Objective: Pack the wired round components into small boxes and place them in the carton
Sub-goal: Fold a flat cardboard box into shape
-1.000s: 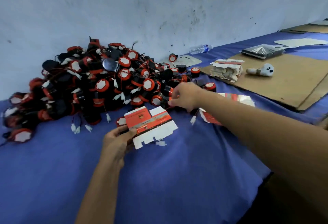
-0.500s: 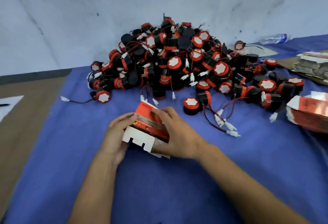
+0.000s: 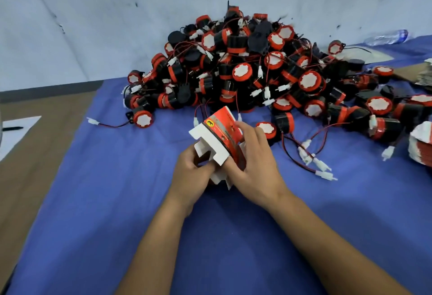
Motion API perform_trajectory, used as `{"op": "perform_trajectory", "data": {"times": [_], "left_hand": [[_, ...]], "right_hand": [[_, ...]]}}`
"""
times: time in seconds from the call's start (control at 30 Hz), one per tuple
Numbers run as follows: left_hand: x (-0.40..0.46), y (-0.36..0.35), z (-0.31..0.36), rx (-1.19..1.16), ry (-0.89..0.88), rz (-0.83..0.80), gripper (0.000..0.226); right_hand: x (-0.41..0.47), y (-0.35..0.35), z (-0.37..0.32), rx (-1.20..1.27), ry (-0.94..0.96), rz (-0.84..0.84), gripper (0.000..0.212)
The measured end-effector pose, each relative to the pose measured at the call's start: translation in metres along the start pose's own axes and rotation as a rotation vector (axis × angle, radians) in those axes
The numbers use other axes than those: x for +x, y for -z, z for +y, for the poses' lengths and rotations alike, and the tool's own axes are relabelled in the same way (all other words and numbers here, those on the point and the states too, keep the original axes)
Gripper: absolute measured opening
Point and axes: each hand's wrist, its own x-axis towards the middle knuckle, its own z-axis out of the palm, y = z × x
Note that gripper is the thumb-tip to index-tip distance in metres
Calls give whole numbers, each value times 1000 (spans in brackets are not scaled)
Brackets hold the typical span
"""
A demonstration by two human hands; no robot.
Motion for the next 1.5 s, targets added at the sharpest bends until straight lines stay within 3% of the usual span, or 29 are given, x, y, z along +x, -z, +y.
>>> {"op": "perform_trajectory", "data": {"times": [0.17, 0.33, 0.4, 0.47, 0.5, 0.57, 0.73, 0.87, 0.97, 1.07, 1.17, 1.27, 1.4, 1.5], "left_hand": [[5, 6, -4, 284, -102, 267, 37], [0, 1, 4, 402, -217, 526, 39], [1, 3, 7, 181, -141, 449, 45], [1, 7, 13, -206, 45, 142, 66], [1, 10, 14, -291, 95, -5, 77], [-3, 11, 13, -208, 82, -191, 93], [-8, -4, 17, -97, -83, -81, 76], [-11, -10, 25, -141, -69, 72, 66], [-11, -10, 26, -75, -126, 235, 55], [-9, -2, 27, -209, -148, 331, 52], [-11, -5, 29, -190, -198, 244, 51], [-12, -10, 32, -92, -307, 141, 48], [-13, -7, 32, 146, -451, -41, 47], [-13, -4, 34, 206, -433, -130, 45]], "right_hand": [[2, 1, -1, -100, 39, 42, 72], [2, -2, -7, -89, 120, -124, 79], [1, -1, -12, 6, 158, -139, 77], [1, -1, -12, 131, 128, -114, 73], [1, -1, -11, 192, 81, -117, 71], [1, -1, -10, 301, -9, -168, 69], [-3, 2, -11, 488, -24, -299, 94], [-2, 6, -14, 521, 21, -341, 94], [-2, 10, -16, 566, 67, -354, 78], [-1, 7, -17, 546, 80, -313, 37], [-2, 1, -19, 537, -19, -189, 27], [0, 3, -17, 545, -65, -140, 51], [3, 9, -7, 334, 67, -173, 76], [7, 13, -3, 239, 145, -124, 61]]}}
